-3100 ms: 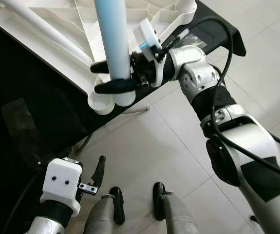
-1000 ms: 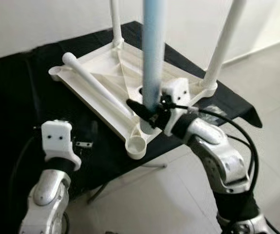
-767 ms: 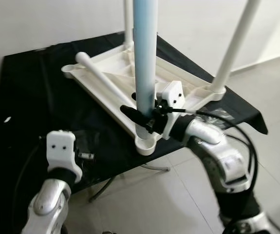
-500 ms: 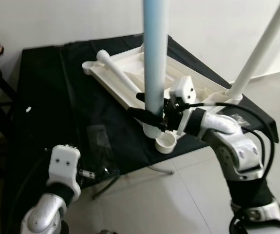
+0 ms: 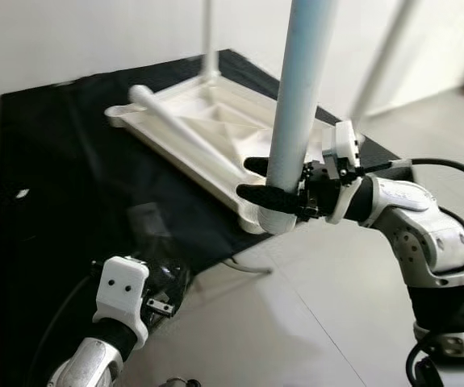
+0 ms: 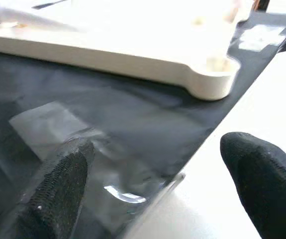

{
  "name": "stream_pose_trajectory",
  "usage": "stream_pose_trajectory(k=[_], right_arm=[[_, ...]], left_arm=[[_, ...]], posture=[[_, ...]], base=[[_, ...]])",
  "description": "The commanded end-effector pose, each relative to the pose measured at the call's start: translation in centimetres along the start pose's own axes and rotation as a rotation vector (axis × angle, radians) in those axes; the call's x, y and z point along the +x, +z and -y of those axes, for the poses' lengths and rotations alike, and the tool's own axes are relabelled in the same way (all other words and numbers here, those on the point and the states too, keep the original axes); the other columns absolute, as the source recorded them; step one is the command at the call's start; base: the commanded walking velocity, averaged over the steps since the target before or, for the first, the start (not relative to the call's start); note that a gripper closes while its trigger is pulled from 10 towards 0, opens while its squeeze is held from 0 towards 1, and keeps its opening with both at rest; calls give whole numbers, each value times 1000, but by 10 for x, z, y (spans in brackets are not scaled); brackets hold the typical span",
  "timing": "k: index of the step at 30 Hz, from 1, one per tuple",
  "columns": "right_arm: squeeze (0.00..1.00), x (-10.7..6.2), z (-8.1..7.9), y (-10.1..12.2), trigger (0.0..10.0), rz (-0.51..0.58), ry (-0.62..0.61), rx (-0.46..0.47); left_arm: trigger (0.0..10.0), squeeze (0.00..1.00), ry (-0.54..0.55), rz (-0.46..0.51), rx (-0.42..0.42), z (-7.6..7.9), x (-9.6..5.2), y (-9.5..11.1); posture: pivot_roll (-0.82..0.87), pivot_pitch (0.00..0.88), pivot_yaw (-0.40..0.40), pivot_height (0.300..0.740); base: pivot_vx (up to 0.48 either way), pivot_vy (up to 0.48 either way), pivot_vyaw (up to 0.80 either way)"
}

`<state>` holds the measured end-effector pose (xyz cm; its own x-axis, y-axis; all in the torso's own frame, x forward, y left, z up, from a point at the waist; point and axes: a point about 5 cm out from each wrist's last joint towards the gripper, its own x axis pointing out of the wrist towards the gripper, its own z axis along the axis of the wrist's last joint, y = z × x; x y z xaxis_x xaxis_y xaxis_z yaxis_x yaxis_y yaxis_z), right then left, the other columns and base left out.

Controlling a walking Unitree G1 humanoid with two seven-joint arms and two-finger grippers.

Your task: Building children table

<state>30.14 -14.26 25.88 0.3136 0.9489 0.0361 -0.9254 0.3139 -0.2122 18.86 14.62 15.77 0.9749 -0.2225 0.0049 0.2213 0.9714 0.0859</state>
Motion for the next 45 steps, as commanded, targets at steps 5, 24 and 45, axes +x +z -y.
stream_pose_trajectory(k=[5, 24, 45], right_arm=[[0, 5, 1, -1, 10000, -9, 19, -22], [0, 18, 10, -3, 10000, 36, -132, -34], [0, 43, 10, -4, 10000, 77, -302, -36]], left_arm=[[10000, 0, 25, 9, 10, -1, -5, 0], [10000, 0, 131, 8, 3, -11, 0, 0], [10000, 0, 208, 149, -101, -28, 21, 23]], posture=[[-7, 240, -9, 740], [-7, 222, -13, 740], [-16, 135, -29, 740]], base=[[0, 0, 0], [0, -125, 0], [214, 0, -168]])
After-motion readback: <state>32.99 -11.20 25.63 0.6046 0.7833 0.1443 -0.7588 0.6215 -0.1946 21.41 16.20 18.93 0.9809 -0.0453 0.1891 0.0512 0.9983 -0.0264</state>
